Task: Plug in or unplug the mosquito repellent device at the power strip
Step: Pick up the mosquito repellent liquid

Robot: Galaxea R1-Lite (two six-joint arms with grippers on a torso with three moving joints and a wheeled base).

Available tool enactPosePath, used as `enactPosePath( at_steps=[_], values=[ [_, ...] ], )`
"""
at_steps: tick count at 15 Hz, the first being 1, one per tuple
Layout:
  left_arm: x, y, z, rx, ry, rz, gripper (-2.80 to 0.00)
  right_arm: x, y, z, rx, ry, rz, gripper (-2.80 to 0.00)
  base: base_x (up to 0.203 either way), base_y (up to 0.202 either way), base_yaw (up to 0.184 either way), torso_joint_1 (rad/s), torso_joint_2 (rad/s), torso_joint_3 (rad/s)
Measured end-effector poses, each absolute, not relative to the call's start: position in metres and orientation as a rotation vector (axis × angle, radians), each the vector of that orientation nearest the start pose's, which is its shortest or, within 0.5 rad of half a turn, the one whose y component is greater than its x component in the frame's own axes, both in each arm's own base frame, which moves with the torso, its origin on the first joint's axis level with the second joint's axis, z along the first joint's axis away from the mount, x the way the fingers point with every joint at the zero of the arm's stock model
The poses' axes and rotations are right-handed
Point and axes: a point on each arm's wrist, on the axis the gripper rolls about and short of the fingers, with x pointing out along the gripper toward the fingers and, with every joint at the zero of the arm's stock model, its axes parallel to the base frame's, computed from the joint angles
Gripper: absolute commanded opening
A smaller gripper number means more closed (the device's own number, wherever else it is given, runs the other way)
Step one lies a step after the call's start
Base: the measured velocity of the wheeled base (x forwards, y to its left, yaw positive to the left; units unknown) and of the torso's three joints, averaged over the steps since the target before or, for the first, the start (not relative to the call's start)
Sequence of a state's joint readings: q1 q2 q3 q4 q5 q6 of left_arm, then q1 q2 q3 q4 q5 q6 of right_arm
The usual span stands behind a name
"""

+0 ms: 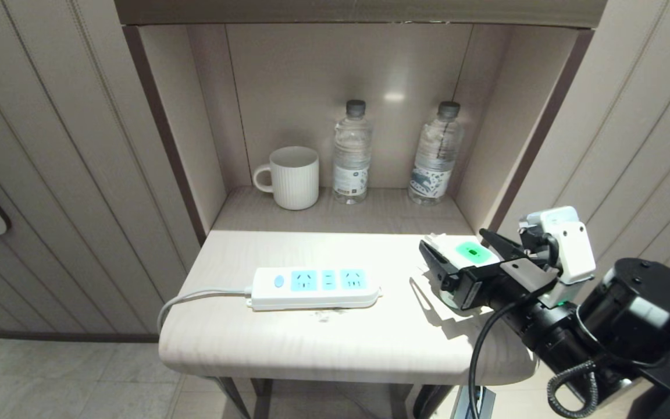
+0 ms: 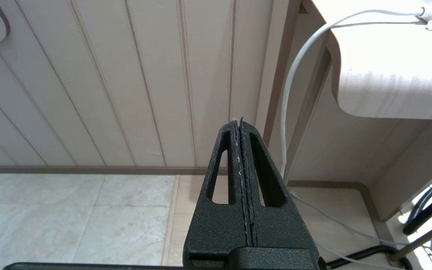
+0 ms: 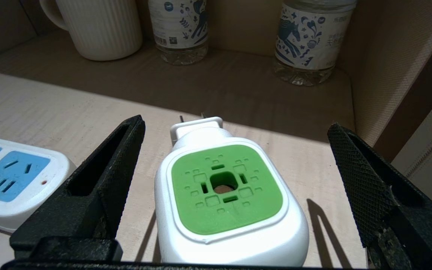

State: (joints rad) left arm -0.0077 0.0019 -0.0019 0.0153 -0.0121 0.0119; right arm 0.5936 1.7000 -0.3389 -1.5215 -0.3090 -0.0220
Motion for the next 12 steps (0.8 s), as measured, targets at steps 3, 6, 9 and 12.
enactPosePath(
  at_steps=[3, 6, 9, 12],
  values=[
    [-0.0228, -0.0001, 0.0746, 0.012, 0.015, -0.02, -2.8, 0.2088, 0.1336, 0.1558, 0.044, -0.136, 0.272, 0.0, 0.0, 0.0, 0.0, 0.0, 0.0, 0.0],
    [-0.0228, -0.0001, 0.0746, 0.012, 0.015, -0.02, -2.8, 0.2067, 0.1327, 0.1533, 0.04, -0.125, 0.266, 0.0, 0.0, 0.0, 0.0, 0.0, 0.0, 0.0],
    [-0.0228, -0.0001, 0.0745, 0.012, 0.015, -0.02, -2.8, 0.2056, 0.1325, 0.1531, 0.04, -0.123, 0.261, 0.0, 0.0, 0.0, 0.0, 0.0, 0.0, 0.0],
    [-0.0228, -0.0001, 0.0745, 0.012, 0.015, -0.02, -2.8, 0.2062, 0.1332, 0.154, 0.043, -0.127, 0.261, 0.0, 0.0, 0.0, 0.0, 0.0, 0.0, 0.0]
  ],
)
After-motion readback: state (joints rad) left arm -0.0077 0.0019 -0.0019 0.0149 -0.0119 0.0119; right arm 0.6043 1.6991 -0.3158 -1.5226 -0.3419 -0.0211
